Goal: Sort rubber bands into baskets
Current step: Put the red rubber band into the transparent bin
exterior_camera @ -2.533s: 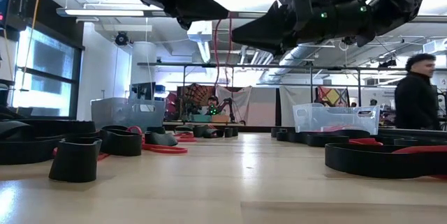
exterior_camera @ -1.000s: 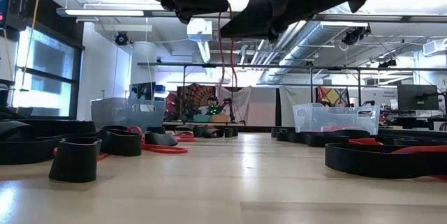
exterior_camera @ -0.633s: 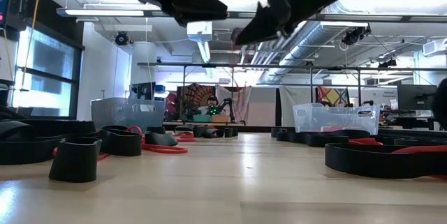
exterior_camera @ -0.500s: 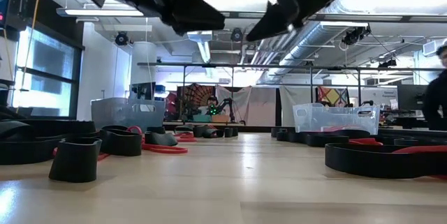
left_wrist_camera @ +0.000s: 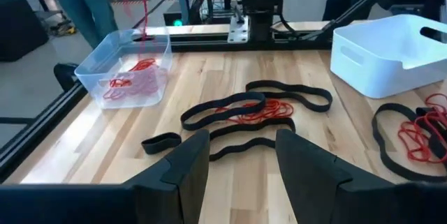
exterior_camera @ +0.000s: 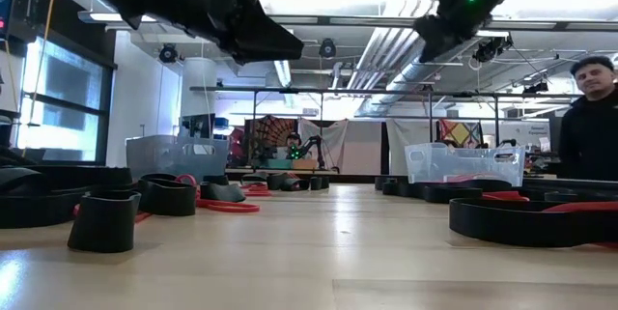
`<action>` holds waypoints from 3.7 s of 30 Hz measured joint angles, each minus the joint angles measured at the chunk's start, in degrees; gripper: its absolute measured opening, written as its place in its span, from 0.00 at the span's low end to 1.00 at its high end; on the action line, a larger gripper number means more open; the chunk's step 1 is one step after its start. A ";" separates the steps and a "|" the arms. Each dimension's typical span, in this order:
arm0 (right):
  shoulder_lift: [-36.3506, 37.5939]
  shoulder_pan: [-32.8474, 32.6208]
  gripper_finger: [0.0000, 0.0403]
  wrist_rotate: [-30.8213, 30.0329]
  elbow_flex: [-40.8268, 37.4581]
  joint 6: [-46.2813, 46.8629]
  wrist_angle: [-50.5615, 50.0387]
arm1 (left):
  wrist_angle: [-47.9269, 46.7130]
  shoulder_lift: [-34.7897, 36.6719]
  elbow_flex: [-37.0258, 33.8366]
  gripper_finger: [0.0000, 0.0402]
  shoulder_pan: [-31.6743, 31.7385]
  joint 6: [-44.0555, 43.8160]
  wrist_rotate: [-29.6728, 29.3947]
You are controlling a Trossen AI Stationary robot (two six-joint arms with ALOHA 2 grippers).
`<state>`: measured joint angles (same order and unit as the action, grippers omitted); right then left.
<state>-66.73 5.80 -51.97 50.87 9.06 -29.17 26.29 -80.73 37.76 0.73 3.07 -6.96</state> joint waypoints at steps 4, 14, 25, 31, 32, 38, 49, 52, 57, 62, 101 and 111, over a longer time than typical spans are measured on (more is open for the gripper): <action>0.18 7.35 0.00 0.47 -1.54 -0.39 -1.00 | -0.52 0.00 0.00 0.40 0.55 -0.04 -0.16; 0.18 24.16 0.00 10.64 -11.99 -4.89 11.95 | -4.13 0.00 0.00 0.40 1.27 -0.30 -0.15; 0.18 28.35 0.30 18.08 -12.76 -5.00 12.05 | -14.46 0.00 0.00 0.39 2.27 -1.21 -1.53; 0.18 27.39 0.30 18.12 -12.76 -3.52 11.28 | -18.77 0.00 0.00 0.39 2.27 -1.99 -1.55; 0.18 26.97 0.28 18.14 -12.76 -3.49 11.08 | -19.20 0.00 0.00 0.39 2.26 -1.99 -1.55; 0.18 24.18 0.02 20.57 -12.76 -2.38 10.30 | -19.70 0.00 0.00 0.39 2.34 -2.86 -1.50; 0.36 16.21 0.00 28.15 -24.69 -0.74 35.47 | -16.33 0.00 -2.54 0.26 5.47 -3.04 2.00; 0.77 13.07 0.00 27.97 -26.52 1.49 37.69 | -16.72 0.00 -2.55 0.22 5.68 -2.99 2.01; 0.84 5.74 0.00 25.03 -26.64 2.99 38.18 | -17.15 0.00 -2.54 0.16 5.75 -2.98 1.95; 0.84 -2.40 0.00 21.00 -26.64 5.06 39.24 | -18.49 -0.31 -2.54 0.11 5.72 -4.23 1.65; 0.82 -16.37 0.00 10.08 -26.62 7.48 40.22 | -15.56 -15.27 -2.54 0.31 12.06 -10.44 -8.96; 0.82 -16.35 0.00 10.09 -26.62 7.45 40.22 | -12.67 -18.47 -2.36 0.31 13.20 -10.43 -9.11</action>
<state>-65.91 -10.55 -41.88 24.25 16.51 11.05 13.62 -99.20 35.40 13.93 -7.36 -16.08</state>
